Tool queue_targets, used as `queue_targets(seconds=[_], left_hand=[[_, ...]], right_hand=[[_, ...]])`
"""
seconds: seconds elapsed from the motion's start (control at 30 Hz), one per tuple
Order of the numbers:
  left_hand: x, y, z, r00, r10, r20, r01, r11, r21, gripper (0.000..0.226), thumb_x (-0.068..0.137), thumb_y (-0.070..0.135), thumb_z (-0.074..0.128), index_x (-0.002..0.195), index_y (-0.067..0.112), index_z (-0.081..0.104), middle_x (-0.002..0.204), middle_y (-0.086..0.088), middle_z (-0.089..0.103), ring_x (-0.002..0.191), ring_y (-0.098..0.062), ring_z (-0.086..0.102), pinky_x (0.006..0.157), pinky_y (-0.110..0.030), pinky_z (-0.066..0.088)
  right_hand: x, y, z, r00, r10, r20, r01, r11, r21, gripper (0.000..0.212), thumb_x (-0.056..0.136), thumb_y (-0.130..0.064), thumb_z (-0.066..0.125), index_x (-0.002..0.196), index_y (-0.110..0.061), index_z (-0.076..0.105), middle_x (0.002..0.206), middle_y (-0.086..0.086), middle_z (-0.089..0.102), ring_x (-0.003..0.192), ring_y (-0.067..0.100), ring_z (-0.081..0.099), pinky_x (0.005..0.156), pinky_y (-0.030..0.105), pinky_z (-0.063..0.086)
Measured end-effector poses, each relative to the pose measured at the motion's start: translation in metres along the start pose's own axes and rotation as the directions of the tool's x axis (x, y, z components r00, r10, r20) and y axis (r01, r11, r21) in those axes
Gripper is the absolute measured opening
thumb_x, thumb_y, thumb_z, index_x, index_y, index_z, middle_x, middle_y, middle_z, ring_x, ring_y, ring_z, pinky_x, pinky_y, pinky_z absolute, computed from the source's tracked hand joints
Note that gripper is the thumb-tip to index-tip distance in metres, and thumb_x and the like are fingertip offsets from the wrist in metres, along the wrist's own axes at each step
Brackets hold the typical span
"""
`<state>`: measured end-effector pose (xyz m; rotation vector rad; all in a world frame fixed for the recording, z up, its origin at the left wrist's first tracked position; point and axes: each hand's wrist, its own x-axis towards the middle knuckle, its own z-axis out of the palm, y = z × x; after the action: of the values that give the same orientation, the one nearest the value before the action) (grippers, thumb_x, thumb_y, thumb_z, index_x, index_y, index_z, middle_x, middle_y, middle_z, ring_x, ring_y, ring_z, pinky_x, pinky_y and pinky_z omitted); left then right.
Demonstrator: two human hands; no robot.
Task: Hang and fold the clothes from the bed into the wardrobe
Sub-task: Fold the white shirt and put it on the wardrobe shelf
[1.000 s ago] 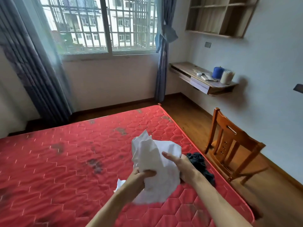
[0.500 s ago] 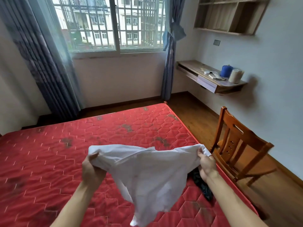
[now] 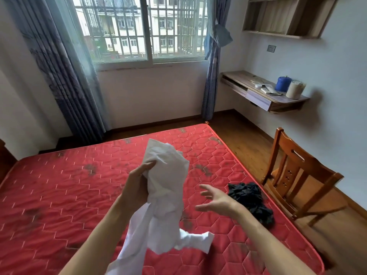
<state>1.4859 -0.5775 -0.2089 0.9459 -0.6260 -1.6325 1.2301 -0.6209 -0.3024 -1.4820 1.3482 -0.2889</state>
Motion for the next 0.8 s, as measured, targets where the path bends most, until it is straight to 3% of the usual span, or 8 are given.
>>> queue_targets(seconds=[0.1,0.2,0.3,0.37,0.47,0.53,0.67,0.8], left_hand=[[-0.006,0.011,0.005,1.0,0.026,0.004,-0.026,0.997,-0.075,0.033,0.1,0.027,0.046,0.115,0.006,0.066,0.095,-0.013,0.073,0.08,-0.026,0.072,0.067,-0.036,0.061],[-0.016,0.022,0.001,0.997,0.064,0.036,-0.058,0.99,-0.132,0.039,0.102,0.031,0.043,0.102,0.009,0.075,0.085,-0.009,0.072,0.074,-0.023,0.072,0.06,-0.033,0.06],[-0.03,0.039,-0.016,0.993,0.107,0.044,-0.098,0.978,-0.184,0.054,0.107,0.031,0.035,0.083,0.011,0.079,0.073,-0.007,0.072,0.066,-0.02,0.072,0.058,-0.03,0.06],[-0.036,0.047,-0.032,0.987,0.149,0.067,-0.134,0.973,-0.187,0.056,0.108,0.04,0.031,0.106,0.003,0.073,0.096,-0.018,0.073,0.092,-0.031,0.072,0.08,-0.041,0.059],[-0.044,0.055,-0.072,0.983,0.174,-0.065,-0.183,0.965,-0.187,0.058,0.101,0.052,0.039,0.117,0.007,0.072,0.106,-0.015,0.074,0.097,-0.028,0.072,0.083,-0.039,0.059],[-0.055,0.059,-0.091,0.94,0.223,-0.259,-0.247,0.967,-0.061,0.044,0.096,0.049,0.052,0.106,0.015,0.079,0.098,-0.007,0.076,0.086,-0.024,0.074,0.073,-0.038,0.061],[-0.071,0.054,-0.128,0.903,0.229,-0.363,-0.249,0.968,-0.008,0.026,0.097,0.022,0.049,0.103,0.01,0.072,0.089,-0.008,0.074,0.076,-0.022,0.073,0.065,-0.036,0.061],[-0.081,0.05,-0.137,0.897,0.253,-0.363,-0.281,0.959,-0.025,0.04,0.093,0.006,0.042,0.084,0.015,0.081,0.089,-0.005,0.072,0.075,-0.019,0.072,0.064,-0.032,0.059]], right_hand=[[0.014,-0.02,0.034,0.986,-0.158,0.057,0.16,0.987,-0.028,0.113,0.065,-0.022,0.092,0.154,-0.031,0.022,0.144,-0.014,0.044,0.137,0.006,0.041,0.098,0.013,0.041],[0.025,-0.031,0.055,0.942,-0.335,0.027,0.334,0.941,0.049,0.097,0.064,-0.008,0.09,0.143,-0.024,0.036,0.123,-0.025,0.053,0.11,-0.021,0.049,0.087,0.003,0.04],[0.031,-0.04,0.069,0.927,-0.37,-0.054,0.372,0.898,0.236,0.052,0.07,0.005,0.083,0.113,-0.011,0.058,0.096,-0.015,0.066,0.083,-0.011,0.061,0.075,0.012,0.048],[0.031,-0.047,0.07,0.93,-0.349,-0.111,0.367,0.891,0.267,0.022,0.072,-0.007,0.083,0.084,-0.008,0.065,0.076,-0.012,0.063,0.067,-0.001,0.056,0.062,0.02,0.048],[0.03,-0.048,0.056,0.914,-0.331,-0.234,0.387,0.885,0.259,0.029,0.069,-0.026,0.076,0.063,-0.001,0.061,0.062,-0.003,0.048,0.058,0.007,0.041,0.053,0.025,0.035],[0.027,-0.049,0.042,0.898,-0.295,-0.327,0.389,0.88,0.273,0.034,0.066,-0.027,0.072,0.066,0.005,0.062,0.062,0.0,0.049,0.06,0.011,0.041,0.056,0.03,0.034],[0.014,-0.065,0.027,0.836,-0.294,-0.463,0.452,0.847,0.279,0.022,0.069,-0.025,0.069,0.074,-0.004,0.072,0.065,0.004,0.062,0.063,0.012,0.049,0.057,0.032,0.041],[0.003,-0.086,0.027,0.808,-0.316,-0.497,0.512,0.794,0.328,0.002,0.08,-0.015,0.071,0.08,-0.016,0.072,0.072,0.001,0.069,0.067,0.014,0.06,0.06,0.033,0.05]])
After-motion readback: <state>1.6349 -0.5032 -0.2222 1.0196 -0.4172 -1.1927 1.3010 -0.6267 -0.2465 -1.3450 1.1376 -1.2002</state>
